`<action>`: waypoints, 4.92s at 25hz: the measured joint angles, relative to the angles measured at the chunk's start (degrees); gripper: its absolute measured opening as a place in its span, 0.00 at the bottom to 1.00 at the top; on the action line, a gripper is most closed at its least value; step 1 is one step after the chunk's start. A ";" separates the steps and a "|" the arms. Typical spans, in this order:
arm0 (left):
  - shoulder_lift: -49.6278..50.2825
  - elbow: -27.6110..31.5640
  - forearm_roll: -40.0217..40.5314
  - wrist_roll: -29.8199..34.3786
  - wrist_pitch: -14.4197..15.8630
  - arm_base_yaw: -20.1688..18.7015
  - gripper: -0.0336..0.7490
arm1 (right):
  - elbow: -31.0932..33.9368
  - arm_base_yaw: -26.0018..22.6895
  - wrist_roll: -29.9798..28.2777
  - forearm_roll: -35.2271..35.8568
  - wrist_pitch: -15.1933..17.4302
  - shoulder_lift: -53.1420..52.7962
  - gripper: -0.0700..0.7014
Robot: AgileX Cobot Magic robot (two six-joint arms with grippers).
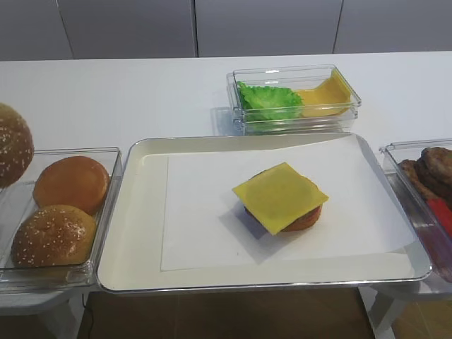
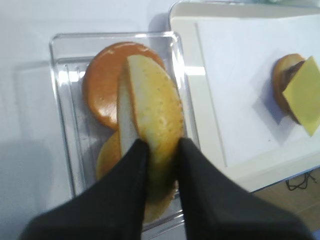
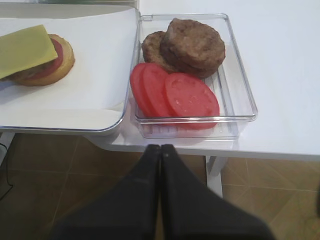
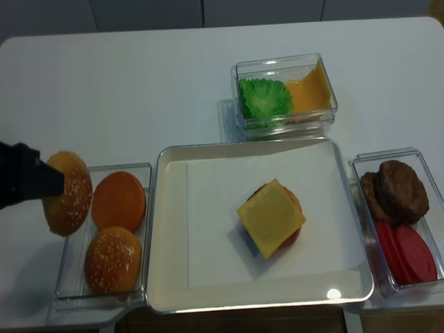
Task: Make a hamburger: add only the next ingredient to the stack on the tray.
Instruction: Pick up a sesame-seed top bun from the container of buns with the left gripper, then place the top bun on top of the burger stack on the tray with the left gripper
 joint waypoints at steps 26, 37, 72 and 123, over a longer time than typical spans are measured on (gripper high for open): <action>-1.67 -0.90 -9.81 -2.77 -7.05 -18.74 0.20 | 0.00 0.00 0.00 0.00 0.00 0.00 0.08; 6.04 -0.90 -13.62 -6.03 -19.10 -38.12 0.20 | 0.00 0.00 0.00 0.00 0.00 0.00 0.08; 29.99 -0.90 -60.02 18.33 -26.79 -48.74 0.19 | 0.00 0.00 0.00 0.00 0.00 0.00 0.08; 30.71 0.40 -56.58 17.37 -27.36 -48.74 0.31 | 0.00 0.00 0.00 0.00 0.00 0.00 0.08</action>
